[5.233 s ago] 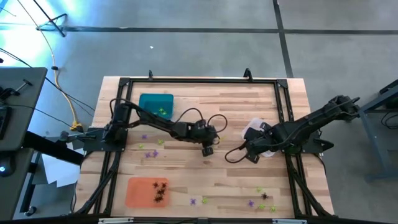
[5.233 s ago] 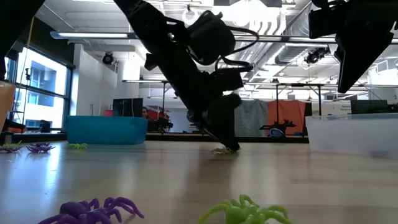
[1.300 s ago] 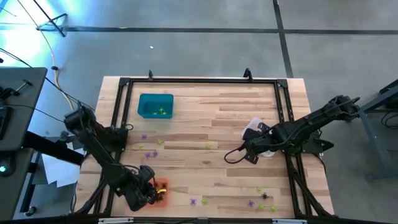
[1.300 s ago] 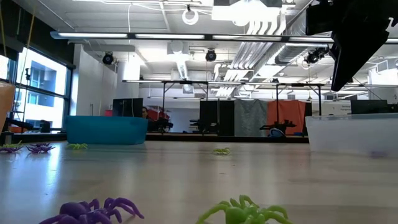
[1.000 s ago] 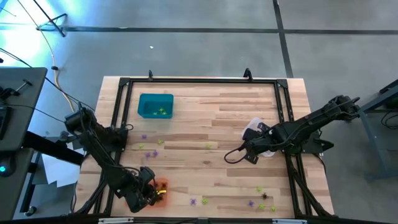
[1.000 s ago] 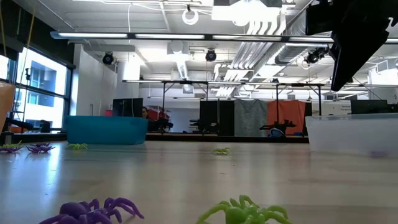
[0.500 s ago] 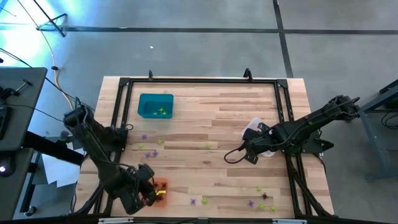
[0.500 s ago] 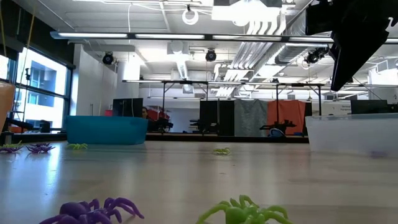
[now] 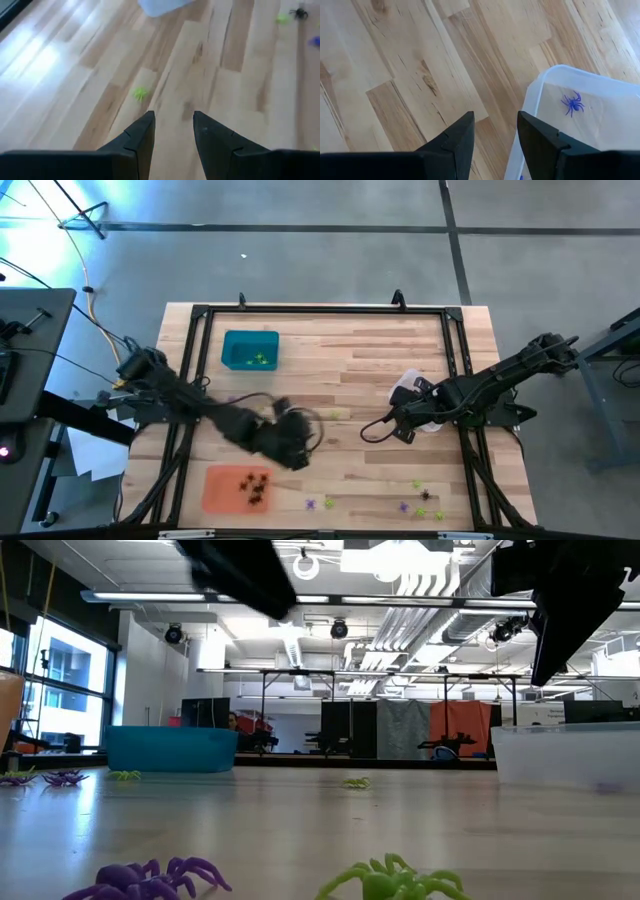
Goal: Sort Halloween decoration
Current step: Put the green spider toy into the blue bin
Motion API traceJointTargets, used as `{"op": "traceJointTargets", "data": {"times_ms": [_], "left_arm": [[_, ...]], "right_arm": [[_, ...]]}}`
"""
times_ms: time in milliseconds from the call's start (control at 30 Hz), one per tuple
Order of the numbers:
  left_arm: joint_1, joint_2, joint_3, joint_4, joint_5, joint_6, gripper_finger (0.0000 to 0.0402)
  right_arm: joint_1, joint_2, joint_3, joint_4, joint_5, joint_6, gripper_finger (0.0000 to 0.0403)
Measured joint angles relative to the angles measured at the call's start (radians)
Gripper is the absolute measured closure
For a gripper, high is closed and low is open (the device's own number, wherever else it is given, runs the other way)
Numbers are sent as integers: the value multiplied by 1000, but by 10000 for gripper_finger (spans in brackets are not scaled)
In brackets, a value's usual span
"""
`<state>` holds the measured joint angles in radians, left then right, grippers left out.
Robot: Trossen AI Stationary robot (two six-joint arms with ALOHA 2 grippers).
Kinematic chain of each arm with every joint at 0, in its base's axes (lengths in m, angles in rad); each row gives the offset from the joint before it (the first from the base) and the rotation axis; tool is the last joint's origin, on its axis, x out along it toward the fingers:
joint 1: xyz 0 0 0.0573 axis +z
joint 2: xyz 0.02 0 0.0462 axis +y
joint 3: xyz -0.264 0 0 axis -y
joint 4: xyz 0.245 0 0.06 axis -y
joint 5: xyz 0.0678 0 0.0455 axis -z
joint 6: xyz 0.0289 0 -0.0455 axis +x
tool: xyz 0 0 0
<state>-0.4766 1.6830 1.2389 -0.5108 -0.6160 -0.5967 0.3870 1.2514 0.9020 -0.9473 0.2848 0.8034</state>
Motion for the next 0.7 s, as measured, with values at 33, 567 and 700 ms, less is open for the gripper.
{"op": "traceJointTargets", "data": {"times_ms": [33, 567, 700], "left_arm": [[30, 19, -11, 47, 31, 46, 280], [291, 288, -23, 341, 263, 261, 280], [314, 311, -23, 347, 269, 240, 279]], "right_arm": [[0, 0, 0, 0, 0, 0, 259], [0, 0, 0, 14, 0, 0, 259], [0, 0, 0, 16, 0, 0, 259]]}}
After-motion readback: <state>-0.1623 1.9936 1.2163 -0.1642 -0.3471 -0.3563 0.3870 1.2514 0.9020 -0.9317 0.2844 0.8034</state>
